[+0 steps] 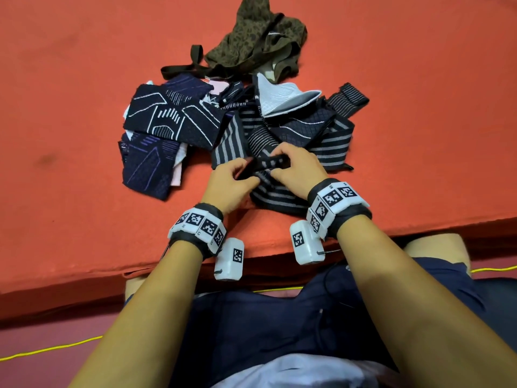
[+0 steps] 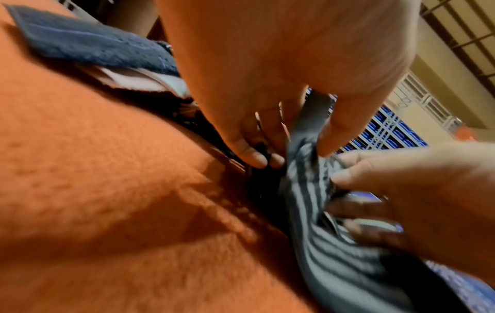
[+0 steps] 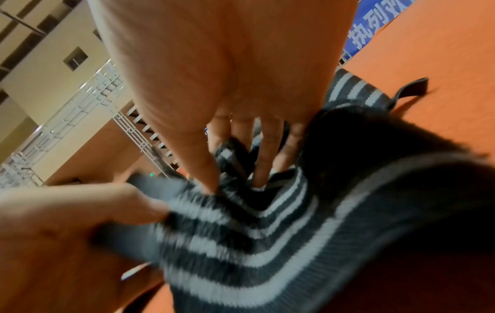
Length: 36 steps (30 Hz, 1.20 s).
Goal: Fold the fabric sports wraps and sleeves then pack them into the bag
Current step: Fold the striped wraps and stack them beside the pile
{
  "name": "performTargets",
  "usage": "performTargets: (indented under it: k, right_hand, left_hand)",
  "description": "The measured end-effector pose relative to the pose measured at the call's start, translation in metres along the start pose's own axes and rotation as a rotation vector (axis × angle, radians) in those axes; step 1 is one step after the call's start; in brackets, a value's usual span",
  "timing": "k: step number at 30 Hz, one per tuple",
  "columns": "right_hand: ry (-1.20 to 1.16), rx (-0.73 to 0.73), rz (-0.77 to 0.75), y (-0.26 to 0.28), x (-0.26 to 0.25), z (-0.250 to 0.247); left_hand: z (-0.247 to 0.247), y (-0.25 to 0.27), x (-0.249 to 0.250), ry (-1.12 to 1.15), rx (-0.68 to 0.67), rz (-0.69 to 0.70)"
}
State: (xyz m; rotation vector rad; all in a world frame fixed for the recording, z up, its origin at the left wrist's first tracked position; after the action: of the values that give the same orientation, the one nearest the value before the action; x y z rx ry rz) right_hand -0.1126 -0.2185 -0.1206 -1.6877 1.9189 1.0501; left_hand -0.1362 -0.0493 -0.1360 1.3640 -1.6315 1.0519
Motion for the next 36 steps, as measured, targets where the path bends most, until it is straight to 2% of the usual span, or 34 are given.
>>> performTargets:
  k: [4,6,9,14,18,22,30,36]
  right_hand:
    - [0.136,-0.156,0.041,0.005,0.015,0.02]
    - [0.197,-0.122,0.047,0.007,0.017,0.027]
    - [0.165,-0.052,0.07,0.007,0.015,0.027]
    - [0.137,-0.075,0.09,0.006,0.017,0.027]
    - [0.176,-0.096,0.094,0.006,0.019,0.034]
    - [0.117,-0.071,0.055,0.007,0.014,0.036]
    - [0.071,-0.129,0.169,0.005,0.015,0.035]
    - [0.014,-0.145,0.271,0.007,0.026,0.027]
  left_hand:
    - [-0.005,-0.004,-0.009,0.126,0.097,0.005]
    - [-0.004,-0.007,-0.016,0.14,0.107,-0.025]
    - [-0.004,-0.009,-0.022,0.091,0.103,-0.013]
    - [-0.008,-0.008,-0.031,-0.098,0.13,0.023]
    - [-0.008,-0.007,-0.032,-0.311,0.093,0.063]
    - [-0.01,-0.006,-0.036,-0.381,0.051,0.056]
    - [-0.016,-0.004,-0.045,-0.369,0.023,0.011]
    - [-0.015,-0.01,-0.055,-0.341,0.068,-0.11]
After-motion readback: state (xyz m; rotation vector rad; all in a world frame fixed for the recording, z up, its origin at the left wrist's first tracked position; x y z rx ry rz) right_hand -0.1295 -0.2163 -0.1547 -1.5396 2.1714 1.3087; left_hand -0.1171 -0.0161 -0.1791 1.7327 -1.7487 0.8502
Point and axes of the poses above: each hand's wrist, its own y-axis away from the middle knuckle, its own z-axis out of the palm, x = y × z, the point moved 3 cm from there along -y, towards the middle knuckle, and after that the axes turned 14 degrees about z, right-handed, at the moved point
